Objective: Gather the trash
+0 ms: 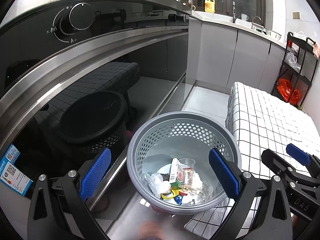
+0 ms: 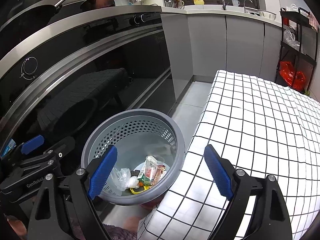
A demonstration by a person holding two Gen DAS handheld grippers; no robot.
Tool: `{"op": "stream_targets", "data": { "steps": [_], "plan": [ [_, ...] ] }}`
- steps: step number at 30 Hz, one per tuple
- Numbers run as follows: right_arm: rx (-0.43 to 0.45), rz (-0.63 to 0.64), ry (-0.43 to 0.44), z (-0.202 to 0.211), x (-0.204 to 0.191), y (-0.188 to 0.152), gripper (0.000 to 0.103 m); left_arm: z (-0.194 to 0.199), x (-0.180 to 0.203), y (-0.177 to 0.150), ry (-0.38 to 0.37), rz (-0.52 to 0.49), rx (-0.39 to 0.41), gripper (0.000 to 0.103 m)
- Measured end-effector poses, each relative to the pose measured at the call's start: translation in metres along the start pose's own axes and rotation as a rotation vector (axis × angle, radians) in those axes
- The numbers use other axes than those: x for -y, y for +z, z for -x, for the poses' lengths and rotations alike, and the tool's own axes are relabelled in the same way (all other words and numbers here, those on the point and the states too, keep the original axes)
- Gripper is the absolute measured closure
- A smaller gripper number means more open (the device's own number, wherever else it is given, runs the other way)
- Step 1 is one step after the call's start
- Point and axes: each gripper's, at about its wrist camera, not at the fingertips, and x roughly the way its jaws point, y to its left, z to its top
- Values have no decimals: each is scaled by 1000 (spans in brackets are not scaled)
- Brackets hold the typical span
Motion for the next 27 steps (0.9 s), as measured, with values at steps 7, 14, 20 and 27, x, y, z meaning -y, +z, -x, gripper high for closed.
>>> {"op": "stream_targets", "data": {
  "steps": [7, 14, 20, 27],
  "plan": [
    [4, 20, -8, 3, -4, -2, 18, 4, 0, -1, 8, 3, 5, 7],
    [10, 22, -12, 5, -5, -1, 18, 3, -2, 0, 6, 9, 3, 7],
    [9, 21, -11, 6, -5, -1, 18, 3, -1, -1, 9, 2, 1, 7],
    [14, 22, -11, 6, -5, -1, 18, 3, 1, -2, 12, 1, 1, 7]
  ]
}}
